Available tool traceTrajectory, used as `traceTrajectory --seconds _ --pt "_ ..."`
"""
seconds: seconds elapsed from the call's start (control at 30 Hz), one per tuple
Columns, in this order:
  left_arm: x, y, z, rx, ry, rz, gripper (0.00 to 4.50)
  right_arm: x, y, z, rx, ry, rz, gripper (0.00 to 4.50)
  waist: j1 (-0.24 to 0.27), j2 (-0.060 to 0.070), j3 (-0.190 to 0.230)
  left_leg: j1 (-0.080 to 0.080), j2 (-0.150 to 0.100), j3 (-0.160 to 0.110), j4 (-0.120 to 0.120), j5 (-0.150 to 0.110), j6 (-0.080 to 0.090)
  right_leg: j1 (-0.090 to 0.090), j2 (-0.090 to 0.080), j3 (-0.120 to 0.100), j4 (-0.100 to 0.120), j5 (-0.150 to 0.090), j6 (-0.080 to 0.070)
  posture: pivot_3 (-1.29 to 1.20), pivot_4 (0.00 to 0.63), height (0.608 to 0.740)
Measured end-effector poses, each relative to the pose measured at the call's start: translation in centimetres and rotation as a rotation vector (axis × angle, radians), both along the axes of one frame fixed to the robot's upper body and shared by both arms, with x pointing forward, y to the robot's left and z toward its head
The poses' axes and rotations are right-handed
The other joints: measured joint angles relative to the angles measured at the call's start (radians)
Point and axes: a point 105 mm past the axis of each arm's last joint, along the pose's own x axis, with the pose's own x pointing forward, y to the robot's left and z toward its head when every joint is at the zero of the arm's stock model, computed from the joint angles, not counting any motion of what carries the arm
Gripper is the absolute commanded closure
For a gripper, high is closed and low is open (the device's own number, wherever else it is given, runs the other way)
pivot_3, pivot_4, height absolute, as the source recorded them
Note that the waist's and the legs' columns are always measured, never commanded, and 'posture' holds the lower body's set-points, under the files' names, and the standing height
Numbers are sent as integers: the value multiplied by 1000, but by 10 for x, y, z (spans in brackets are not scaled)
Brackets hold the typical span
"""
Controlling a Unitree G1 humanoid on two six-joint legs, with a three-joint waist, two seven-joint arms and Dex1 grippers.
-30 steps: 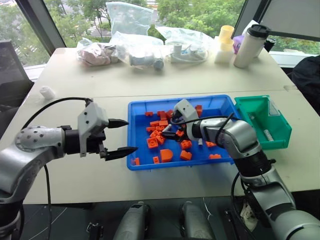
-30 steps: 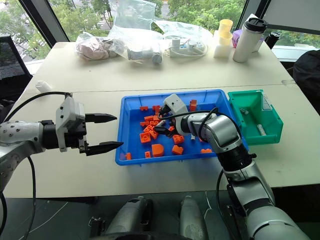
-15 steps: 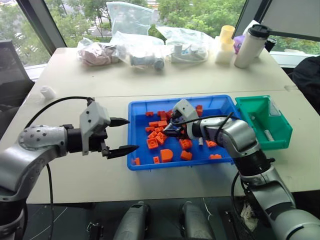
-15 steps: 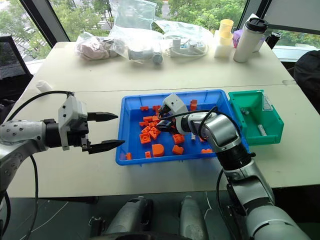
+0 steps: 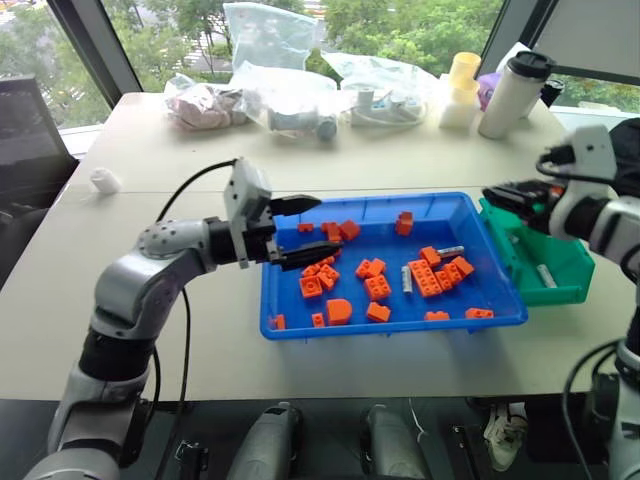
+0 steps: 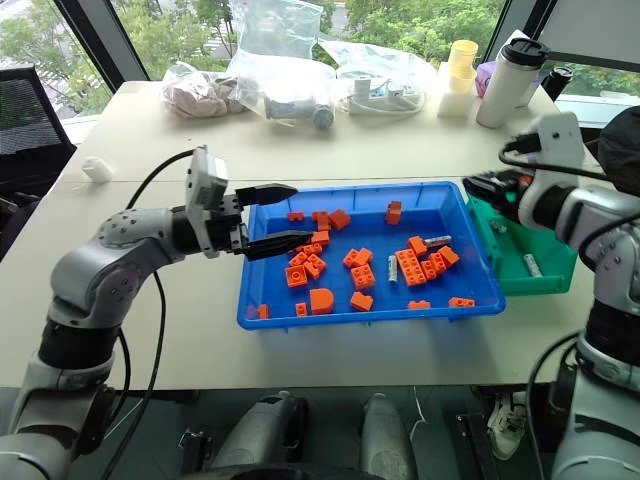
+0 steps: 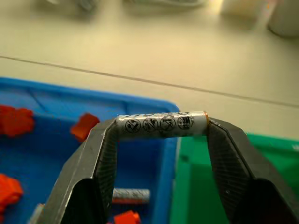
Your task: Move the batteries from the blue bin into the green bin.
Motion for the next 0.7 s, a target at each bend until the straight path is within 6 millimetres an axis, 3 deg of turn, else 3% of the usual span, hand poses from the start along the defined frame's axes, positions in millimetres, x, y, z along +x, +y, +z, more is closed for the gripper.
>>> traceTrajectory --seconds 0.17,0.37,0.43,0.53,0.7 --pt "2 -13 -3 74 -48 -91 0 -2 -27 -5 -124 12 -80 2299 -24 1 0 1 2 0 0 -1 1 0 2 0 1 0 0 0 150 740" --pt "8 -6 -12 135 -64 -89 0 3 -34 -19 -156 48 -92 2299 -17 1 0 1 1 0 1 -1 1 0 1 0 1 0 0 0 150 740" --pt "8 -6 -12 137 -67 -90 0 4 -37 -21 -162 47 -98 1215 -12 1 0 1 1 0 1 -1 1 1 1 0 1 0 0 0 150 740" --pt "8 -4 -12 139 -70 -77 0 6 -39 -22 -174 44 -102 61 -12 1 0 1 1 0 1 0 1 1 1 0 1 0 0 0 150 740" --pt "8 1 -11 151 -76 -58 0 9 -43 -15 -181 29 -110 61 -17 1 0 1 1 -1 1 0 0 0 1 0 1 0 0 0 150 740"
